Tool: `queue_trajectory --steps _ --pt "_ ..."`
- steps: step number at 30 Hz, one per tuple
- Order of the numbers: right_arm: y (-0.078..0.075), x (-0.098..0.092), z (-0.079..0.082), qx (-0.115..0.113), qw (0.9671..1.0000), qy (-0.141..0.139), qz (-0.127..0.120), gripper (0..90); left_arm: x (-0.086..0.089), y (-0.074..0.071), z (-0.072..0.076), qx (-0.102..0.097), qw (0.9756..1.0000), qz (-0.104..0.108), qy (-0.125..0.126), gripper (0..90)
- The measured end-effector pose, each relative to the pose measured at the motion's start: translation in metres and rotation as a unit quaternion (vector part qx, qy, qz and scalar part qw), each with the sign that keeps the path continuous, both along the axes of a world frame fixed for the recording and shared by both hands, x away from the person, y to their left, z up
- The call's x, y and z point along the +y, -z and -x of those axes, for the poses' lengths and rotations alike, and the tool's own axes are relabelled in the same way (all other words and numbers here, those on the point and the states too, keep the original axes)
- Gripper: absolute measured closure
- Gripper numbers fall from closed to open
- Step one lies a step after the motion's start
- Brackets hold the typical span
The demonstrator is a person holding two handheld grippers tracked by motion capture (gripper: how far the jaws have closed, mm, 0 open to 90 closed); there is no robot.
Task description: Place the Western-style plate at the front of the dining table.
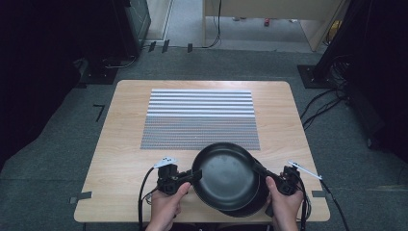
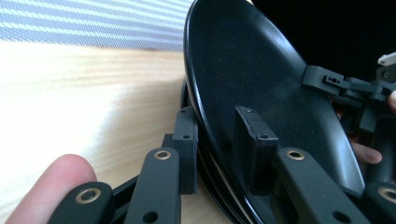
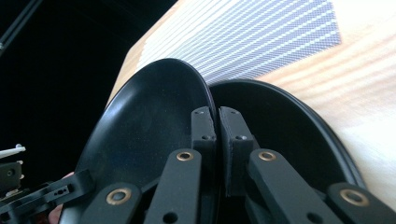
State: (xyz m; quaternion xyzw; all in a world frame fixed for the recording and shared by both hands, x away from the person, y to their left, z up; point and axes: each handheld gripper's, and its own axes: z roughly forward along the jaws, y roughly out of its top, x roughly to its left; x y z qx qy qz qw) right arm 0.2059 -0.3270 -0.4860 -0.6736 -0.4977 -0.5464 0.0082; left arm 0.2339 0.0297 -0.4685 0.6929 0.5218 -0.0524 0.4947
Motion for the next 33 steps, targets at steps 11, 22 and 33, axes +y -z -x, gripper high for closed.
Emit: queue_trajectory --steps 11,22,33 --pt "-0.016 0.022 -0.041 0.0 0.9999 -0.01 -0.012 85.8 0.021 -0.021 -0.035 -0.007 0.9995 0.004 -0.031 72.5" --pt "-0.029 0.04 -0.079 0.0 0.9998 -0.017 -0.005 85.7 0.035 -0.027 -0.066 -0.005 0.9984 0.014 -0.055 73.4" --pt "-0.032 0.049 -0.112 0.005 0.9998 -0.019 0.002 85.7 0.042 -0.026 -0.097 0.012 0.9974 0.016 -0.069 73.5"
